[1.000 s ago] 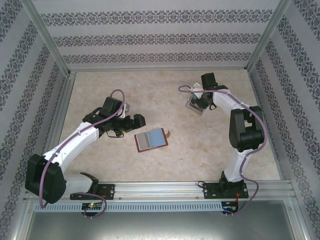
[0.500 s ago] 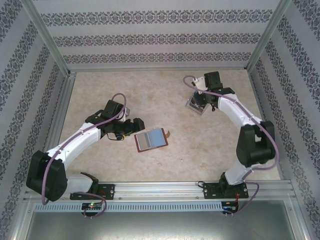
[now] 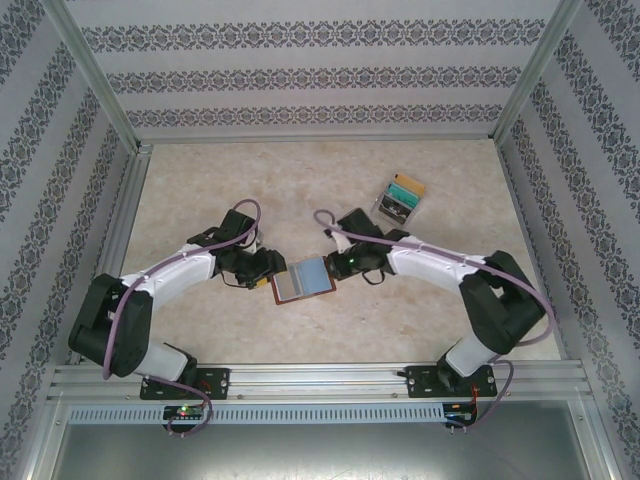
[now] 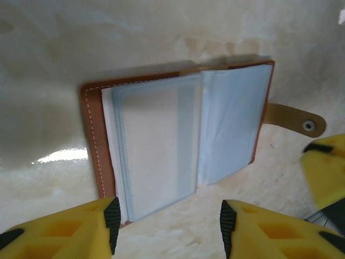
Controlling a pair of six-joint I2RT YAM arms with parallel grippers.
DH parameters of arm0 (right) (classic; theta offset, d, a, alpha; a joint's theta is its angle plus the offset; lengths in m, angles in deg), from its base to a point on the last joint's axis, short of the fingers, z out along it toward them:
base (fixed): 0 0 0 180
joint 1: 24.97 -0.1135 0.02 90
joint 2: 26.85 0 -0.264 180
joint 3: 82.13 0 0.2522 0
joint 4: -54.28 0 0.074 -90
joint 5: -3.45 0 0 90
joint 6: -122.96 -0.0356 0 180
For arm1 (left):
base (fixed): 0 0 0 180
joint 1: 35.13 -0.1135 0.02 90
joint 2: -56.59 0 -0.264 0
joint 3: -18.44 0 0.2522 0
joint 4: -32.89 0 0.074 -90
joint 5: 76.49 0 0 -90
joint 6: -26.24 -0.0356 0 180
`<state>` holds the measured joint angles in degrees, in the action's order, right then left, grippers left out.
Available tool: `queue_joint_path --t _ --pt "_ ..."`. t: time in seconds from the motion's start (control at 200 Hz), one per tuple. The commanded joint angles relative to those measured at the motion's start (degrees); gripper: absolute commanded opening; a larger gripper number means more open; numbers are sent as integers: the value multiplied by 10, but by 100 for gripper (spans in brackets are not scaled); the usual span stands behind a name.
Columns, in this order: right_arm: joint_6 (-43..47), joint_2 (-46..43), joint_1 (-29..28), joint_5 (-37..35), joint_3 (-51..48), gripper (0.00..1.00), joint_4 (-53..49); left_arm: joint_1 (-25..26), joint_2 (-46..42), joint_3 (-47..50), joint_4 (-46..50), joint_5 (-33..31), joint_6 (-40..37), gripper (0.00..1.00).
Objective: Take the credit cards out of the card holder
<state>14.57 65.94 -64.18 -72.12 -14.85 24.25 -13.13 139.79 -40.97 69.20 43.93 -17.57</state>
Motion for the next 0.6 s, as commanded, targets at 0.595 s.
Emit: queue_joint_path --t 0.595 --pt "-79 26 -37 -84 2 24 18 1 59 7 -71 22 12 48"
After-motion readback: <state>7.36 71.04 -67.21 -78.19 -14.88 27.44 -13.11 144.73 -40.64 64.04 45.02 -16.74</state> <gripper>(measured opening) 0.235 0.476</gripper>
